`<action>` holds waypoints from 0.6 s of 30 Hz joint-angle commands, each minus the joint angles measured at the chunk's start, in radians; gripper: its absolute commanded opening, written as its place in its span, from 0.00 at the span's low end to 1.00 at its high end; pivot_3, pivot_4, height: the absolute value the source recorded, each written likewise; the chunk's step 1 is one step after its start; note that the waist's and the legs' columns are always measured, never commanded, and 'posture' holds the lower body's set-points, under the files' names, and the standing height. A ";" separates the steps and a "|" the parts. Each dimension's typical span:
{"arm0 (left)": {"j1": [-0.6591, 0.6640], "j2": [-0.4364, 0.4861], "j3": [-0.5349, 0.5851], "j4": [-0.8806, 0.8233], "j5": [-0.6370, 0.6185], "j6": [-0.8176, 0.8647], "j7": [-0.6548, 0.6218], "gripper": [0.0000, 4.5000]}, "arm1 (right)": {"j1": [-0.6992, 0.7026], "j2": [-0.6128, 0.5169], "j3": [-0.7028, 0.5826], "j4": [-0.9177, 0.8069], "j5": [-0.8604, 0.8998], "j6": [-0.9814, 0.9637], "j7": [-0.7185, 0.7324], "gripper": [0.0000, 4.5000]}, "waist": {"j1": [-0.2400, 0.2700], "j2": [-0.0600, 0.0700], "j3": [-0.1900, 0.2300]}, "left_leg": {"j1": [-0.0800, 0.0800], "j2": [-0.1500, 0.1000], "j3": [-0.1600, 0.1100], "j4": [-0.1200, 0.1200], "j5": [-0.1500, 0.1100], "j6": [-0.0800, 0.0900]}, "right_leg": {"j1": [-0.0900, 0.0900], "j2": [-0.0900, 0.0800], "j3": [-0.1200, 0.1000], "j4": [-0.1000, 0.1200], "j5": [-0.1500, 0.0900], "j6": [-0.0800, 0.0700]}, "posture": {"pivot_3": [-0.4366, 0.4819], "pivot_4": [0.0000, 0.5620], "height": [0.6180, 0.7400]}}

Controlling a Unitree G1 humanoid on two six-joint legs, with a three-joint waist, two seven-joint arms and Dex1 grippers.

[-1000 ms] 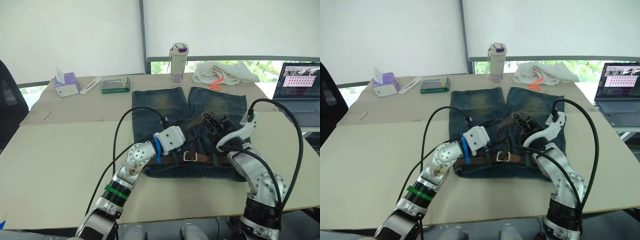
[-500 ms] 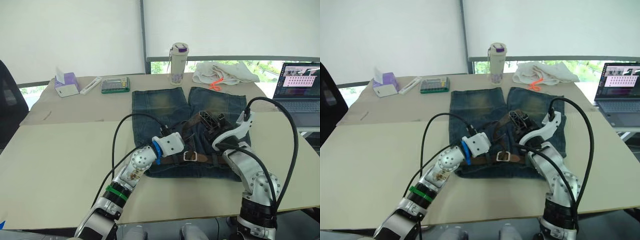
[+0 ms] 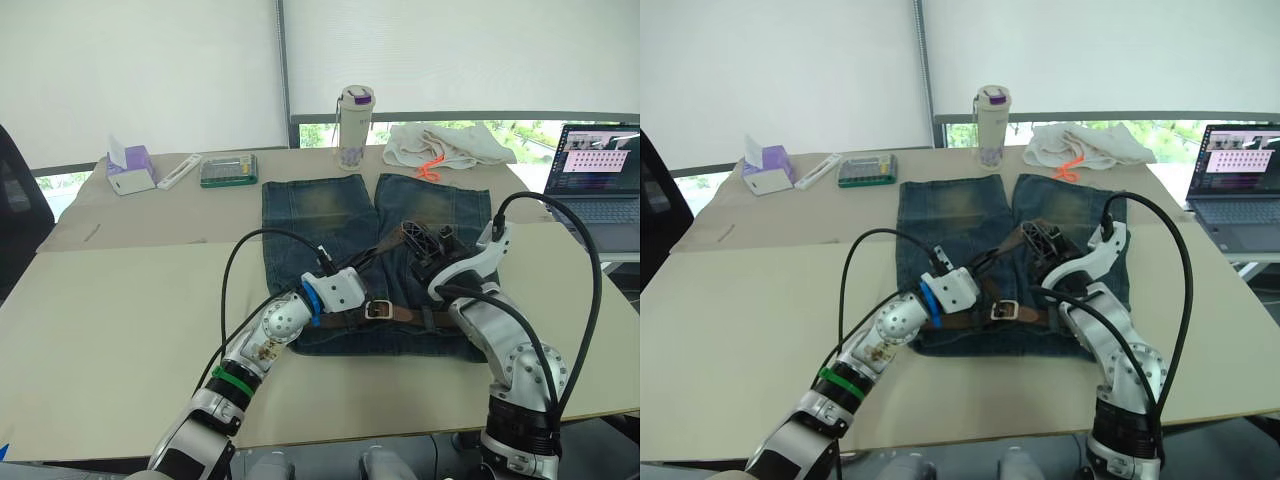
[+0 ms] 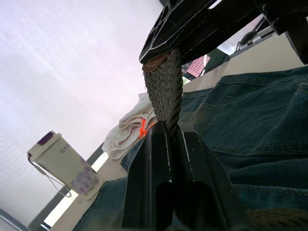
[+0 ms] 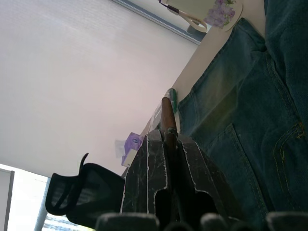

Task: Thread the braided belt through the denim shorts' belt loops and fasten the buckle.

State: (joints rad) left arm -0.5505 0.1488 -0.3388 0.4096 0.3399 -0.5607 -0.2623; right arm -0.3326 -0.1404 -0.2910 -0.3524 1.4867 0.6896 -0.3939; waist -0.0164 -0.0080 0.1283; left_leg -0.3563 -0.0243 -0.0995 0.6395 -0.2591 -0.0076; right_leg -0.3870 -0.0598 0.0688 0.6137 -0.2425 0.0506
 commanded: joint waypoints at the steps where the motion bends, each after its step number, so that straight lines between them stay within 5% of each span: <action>1: -0.016 0.003 0.011 -0.011 0.002 -0.004 0.018 0.00 | 0.012 -0.049 0.008 -0.055 -0.021 -0.004 0.064 0.19 | 0.000 0.000 0.000 | 0.000 0.000 0.000 0.000 0.000 0.000 | 0.000 0.000 0.000 0.000 0.000 0.000 | 0.48 0.27 1.00; 8: 0.015 0.042 0.041 -0.028 -0.081 0.051 -0.062 0.00 | 0.175 -0.501 0.148 -0.177 -0.468 -0.018 0.536 0.73 | 0.000 0.000 0.001 | -0.001 -0.002 0.000 0.000 0.000 0.000 | 0.000 -0.001 0.000 -0.002 -0.003 0.004 | 0.48 0.27 1.00; 13: 0.003 0.073 0.064 -0.017 -0.153 0.074 -0.141 0.00 | 0.316 -0.745 0.300 -0.182 -0.859 -0.223 0.859 0.73 | -0.001 -0.001 0.002 | 0.000 0.000 0.001 -0.001 0.000 0.000 | 0.001 0.000 -0.001 -0.002 -0.005 0.009 | 0.48 0.27 1.00; 18: -0.013 0.058 0.109 -0.026 -0.251 0.147 -0.193 0.00 | 0.307 -0.778 0.417 -0.132 -1.137 -0.382 0.951 0.73 | 0.000 -0.002 0.003 | 0.001 0.000 0.001 -0.001 0.000 0.000 | 0.000 0.000 -0.001 -0.002 -0.005 0.009 | 0.48 0.27 1.00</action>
State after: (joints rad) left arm -0.5386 0.2058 -0.2654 0.4094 0.1320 -0.4312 -0.4455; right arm -0.0133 -0.9120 0.1147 -0.4828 0.4280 0.3711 0.5315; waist -0.0167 -0.0105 0.1310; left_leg -0.3557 -0.0240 -0.0982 0.6390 -0.2589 -0.0079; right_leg -0.3865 -0.0596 0.0682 0.6114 -0.2476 0.0593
